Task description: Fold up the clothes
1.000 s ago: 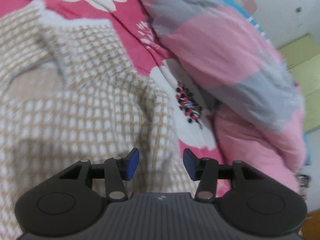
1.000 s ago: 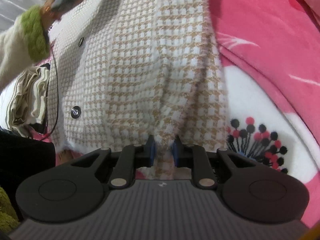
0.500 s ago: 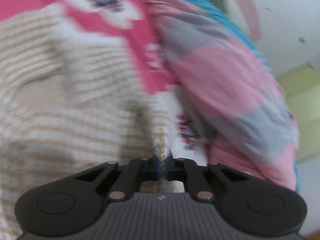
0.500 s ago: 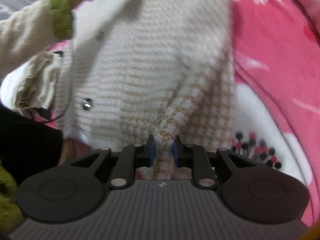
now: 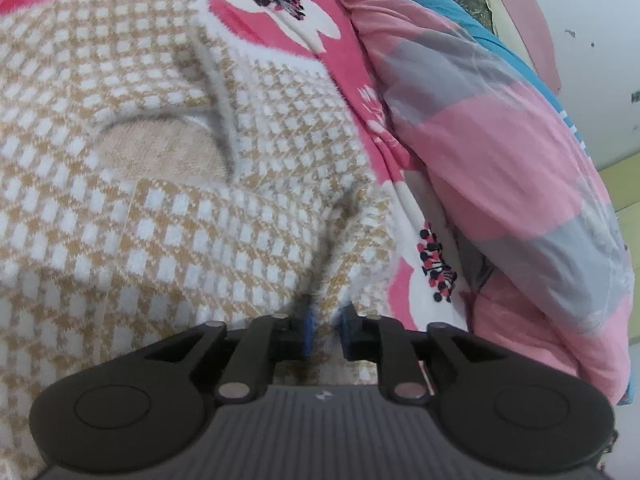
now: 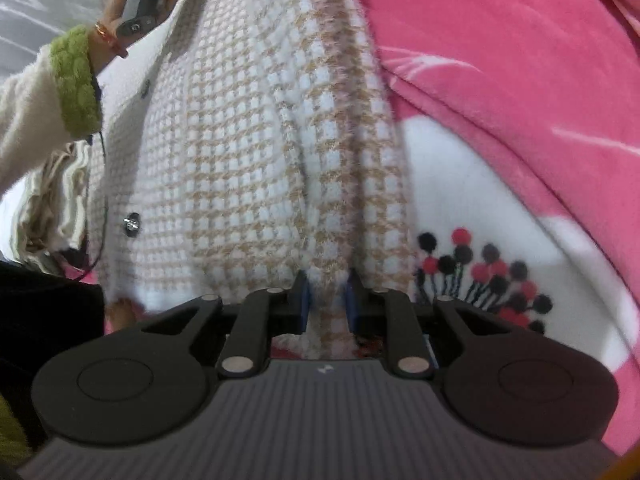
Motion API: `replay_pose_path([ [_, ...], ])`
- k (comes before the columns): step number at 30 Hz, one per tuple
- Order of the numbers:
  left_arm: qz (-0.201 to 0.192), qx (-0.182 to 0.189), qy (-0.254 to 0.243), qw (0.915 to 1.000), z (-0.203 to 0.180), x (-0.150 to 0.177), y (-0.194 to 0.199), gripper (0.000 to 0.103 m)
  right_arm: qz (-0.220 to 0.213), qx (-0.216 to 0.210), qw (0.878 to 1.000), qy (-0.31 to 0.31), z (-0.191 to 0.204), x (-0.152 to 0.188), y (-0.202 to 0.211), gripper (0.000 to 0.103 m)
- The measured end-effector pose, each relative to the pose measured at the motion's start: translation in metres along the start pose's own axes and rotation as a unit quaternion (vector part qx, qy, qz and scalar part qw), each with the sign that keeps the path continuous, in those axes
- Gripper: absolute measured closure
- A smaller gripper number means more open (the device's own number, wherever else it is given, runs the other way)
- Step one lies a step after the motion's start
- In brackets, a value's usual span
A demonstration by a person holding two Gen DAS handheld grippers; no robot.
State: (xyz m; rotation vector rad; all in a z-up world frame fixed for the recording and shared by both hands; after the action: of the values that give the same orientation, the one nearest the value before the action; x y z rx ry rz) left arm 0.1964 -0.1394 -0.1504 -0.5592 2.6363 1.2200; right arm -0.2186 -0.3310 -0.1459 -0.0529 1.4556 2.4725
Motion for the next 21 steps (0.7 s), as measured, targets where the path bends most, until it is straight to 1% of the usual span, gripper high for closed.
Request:
replay_pose_path([
  [3,-0.017,-0.022,-0.009,0.9996,-0.007,0.001,0.016,0.074,-0.011,0.004,1.0,0.009,-0.001,0.001,-0.001,0.087],
  [5,-0.031,-0.025,-0.027,0.9988,-0.013,0.003,0.034,0.074,-0.019,0.014,0.999,0.027,0.003,0.004,-0.001,0.085],
  [9,-0.046,-0.029,-0.089,0.9945,-0.032,0.015,0.067,0.07,-0.037,0.039,0.996,0.074,0.012,0.009,-0.003,0.084],
  [12,-0.037,-0.037,-0.153,0.9868,-0.051,0.036,0.086,0.065,-0.046,0.047,0.994,0.09,0.015,0.012,-0.005,0.081],
  [14,-0.027,-0.038,-0.196,0.9794,-0.067,0.054,0.095,0.064,-0.049,0.05,0.993,0.095,0.017,0.013,-0.005,0.08],
  [17,-0.009,-0.022,-0.25,0.9679,-0.09,0.084,0.106,0.061,-0.052,0.054,0.992,0.1,0.019,0.014,-0.004,0.077],
  [19,-0.001,-0.011,-0.277,0.9607,-0.103,0.103,0.11,0.057,-0.054,0.061,0.991,0.105,0.019,0.015,-0.003,0.075],
  [21,0.012,-0.009,-0.304,0.9526,-0.113,0.121,0.109,0.056,-0.057,0.068,0.99,0.112,0.019,0.016,-0.001,0.072],
])
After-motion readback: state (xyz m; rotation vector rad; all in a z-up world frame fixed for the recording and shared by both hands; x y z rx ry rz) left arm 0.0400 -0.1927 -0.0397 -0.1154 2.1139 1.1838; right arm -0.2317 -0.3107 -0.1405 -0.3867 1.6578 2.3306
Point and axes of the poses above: each gripper's, at about its wrist camera, not at the fingertips, and y roughly against the way its jaws point, z to its left, x to its underside, the point moved 7 cm from there along -y, roughly the way its jaws point, and after that the axes turned 2 degrees about -x, right-handed, at the moved point
